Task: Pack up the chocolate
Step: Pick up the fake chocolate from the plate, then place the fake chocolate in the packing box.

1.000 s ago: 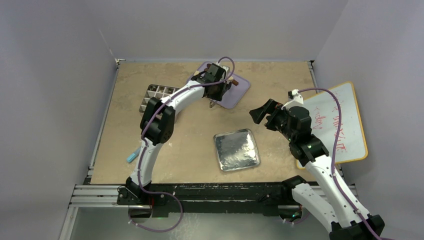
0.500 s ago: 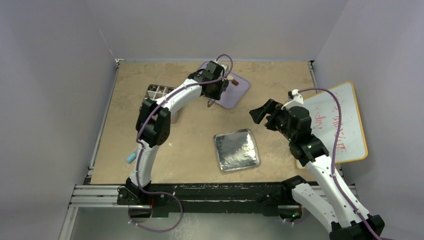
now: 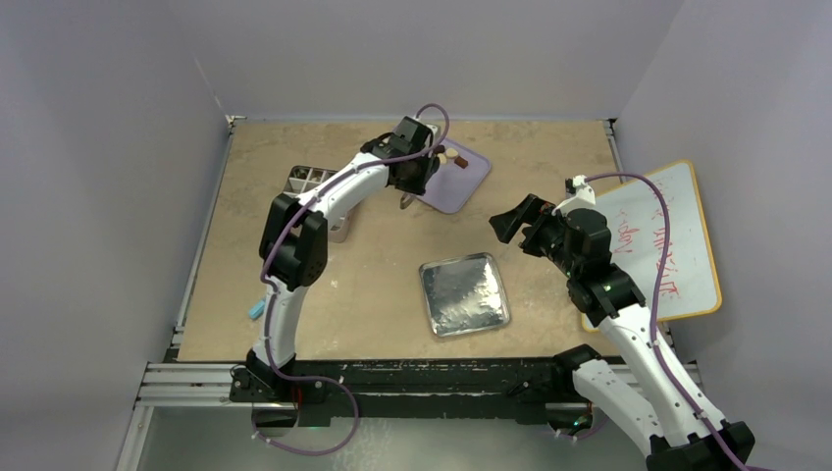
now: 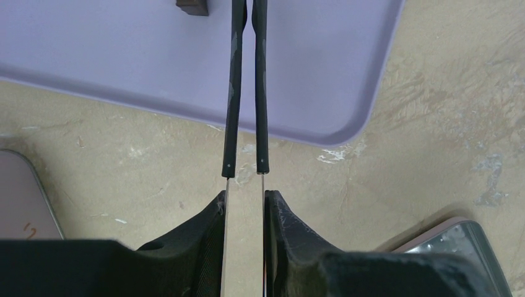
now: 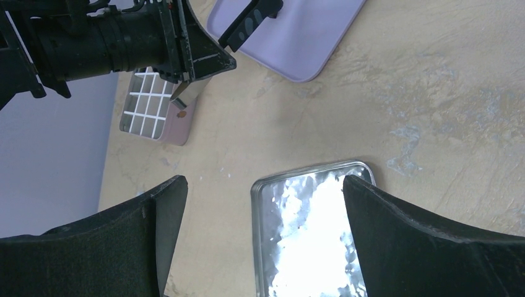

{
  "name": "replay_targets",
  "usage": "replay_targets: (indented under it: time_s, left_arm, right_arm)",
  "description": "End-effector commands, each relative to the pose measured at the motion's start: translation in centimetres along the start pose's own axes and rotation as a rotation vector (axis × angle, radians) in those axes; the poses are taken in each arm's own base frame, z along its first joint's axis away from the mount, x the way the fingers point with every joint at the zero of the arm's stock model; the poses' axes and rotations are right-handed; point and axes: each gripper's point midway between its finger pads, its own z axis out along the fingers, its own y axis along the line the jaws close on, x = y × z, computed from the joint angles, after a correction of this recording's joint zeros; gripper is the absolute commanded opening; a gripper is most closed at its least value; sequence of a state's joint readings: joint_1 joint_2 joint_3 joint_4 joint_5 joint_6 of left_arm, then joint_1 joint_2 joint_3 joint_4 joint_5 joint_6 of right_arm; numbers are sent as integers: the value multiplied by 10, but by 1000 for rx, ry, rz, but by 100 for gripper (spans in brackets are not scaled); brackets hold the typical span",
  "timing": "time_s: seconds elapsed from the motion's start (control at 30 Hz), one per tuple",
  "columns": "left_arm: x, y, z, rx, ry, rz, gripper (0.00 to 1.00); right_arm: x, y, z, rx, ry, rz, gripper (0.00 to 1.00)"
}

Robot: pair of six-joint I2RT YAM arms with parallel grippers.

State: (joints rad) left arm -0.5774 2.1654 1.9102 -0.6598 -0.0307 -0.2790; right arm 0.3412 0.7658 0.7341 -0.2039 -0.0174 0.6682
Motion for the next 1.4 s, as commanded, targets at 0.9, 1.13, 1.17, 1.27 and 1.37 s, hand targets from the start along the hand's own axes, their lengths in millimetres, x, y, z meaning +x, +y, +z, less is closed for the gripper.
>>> replay_targets:
  time_s: [0.9, 1.13, 1.17, 1.27, 1.37]
  left_arm:
    - [-29, 33, 10, -5, -82, -71, 33]
    - [-14, 33, 22, 13, -43, -81, 35]
    - [-13, 34, 23, 11, -38, -82, 35]
    - [-12, 35, 24, 8, -35, -86, 35]
    - [-13, 35, 21, 10, -43, -86, 30]
  right_arm:
    - [-17, 11, -3, -30, -52, -32, 97]
    - [-17, 12, -3, -32, -54, -32, 97]
    - [-17, 11, -2, -31, -53, -33, 97]
    - [-17, 12, -3, -31, -54, -32, 97]
    - [-17, 12, -3, -31, -53, -32, 97]
